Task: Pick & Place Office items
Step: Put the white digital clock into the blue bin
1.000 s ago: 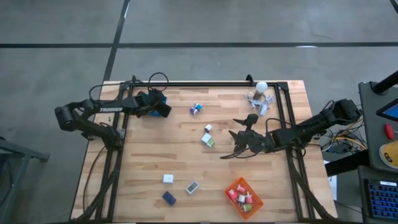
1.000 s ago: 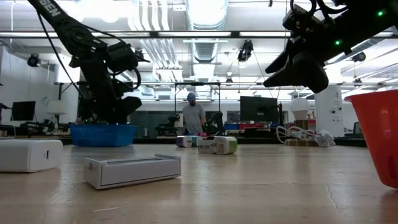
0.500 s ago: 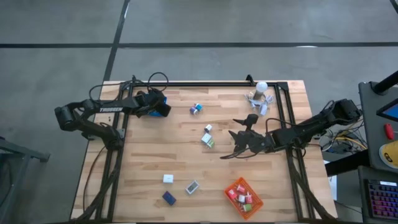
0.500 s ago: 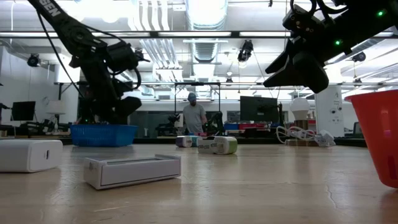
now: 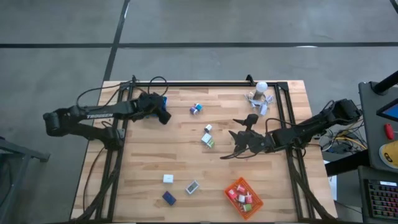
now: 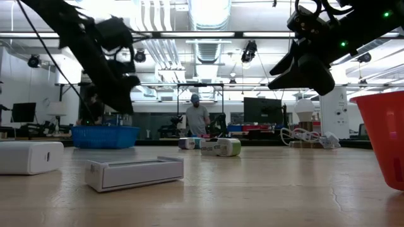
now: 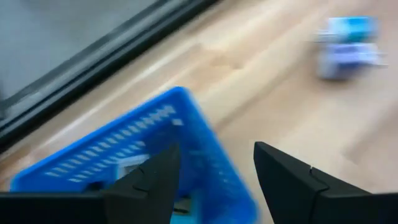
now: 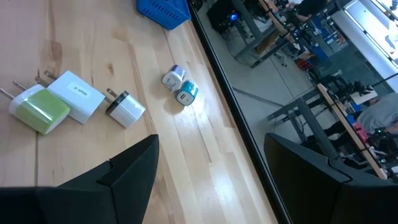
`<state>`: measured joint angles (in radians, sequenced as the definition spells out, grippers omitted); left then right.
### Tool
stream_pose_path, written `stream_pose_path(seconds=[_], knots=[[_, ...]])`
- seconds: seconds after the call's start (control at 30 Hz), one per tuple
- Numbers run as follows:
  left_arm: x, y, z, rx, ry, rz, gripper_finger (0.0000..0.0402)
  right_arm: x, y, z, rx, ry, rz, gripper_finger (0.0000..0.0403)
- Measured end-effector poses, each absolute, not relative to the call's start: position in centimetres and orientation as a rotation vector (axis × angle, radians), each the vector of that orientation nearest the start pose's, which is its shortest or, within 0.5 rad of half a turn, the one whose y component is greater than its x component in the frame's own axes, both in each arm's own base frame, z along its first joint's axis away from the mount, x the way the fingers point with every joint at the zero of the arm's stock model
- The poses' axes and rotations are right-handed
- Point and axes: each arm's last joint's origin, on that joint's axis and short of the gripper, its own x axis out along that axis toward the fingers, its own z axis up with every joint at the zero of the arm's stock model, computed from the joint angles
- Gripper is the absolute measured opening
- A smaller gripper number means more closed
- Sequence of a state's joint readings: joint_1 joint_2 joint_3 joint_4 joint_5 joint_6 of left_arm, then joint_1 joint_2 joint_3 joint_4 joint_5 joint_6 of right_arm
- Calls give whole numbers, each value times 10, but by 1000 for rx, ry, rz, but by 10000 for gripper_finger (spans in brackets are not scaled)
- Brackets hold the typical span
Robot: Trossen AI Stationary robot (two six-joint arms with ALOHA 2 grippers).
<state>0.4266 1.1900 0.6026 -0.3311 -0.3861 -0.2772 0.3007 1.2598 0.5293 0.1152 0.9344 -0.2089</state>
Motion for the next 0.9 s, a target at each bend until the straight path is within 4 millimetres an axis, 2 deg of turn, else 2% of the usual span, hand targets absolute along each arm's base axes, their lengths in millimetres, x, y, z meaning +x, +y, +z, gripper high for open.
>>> stream_pose_path(seconds=[0.33, 0.47, 0.57, 0.73, 0.9], knots=[[194, 36, 211, -227, 805, 317, 209, 228, 46, 187, -560, 576, -562, 286], [193, 6, 216, -117, 808, 31, 209, 228, 46, 187, -560, 575, -562, 286], [193, -16, 215, -60, 825, -123, 209, 228, 46, 187, -560, 575, -562, 286], [193, -41, 209, -3, 855, -191, 209, 228, 46, 187, -560, 576, -562, 286], [200, -55, 202, -74, 866, -163, 209, 228, 46, 187, -560, 576, -562, 286]])
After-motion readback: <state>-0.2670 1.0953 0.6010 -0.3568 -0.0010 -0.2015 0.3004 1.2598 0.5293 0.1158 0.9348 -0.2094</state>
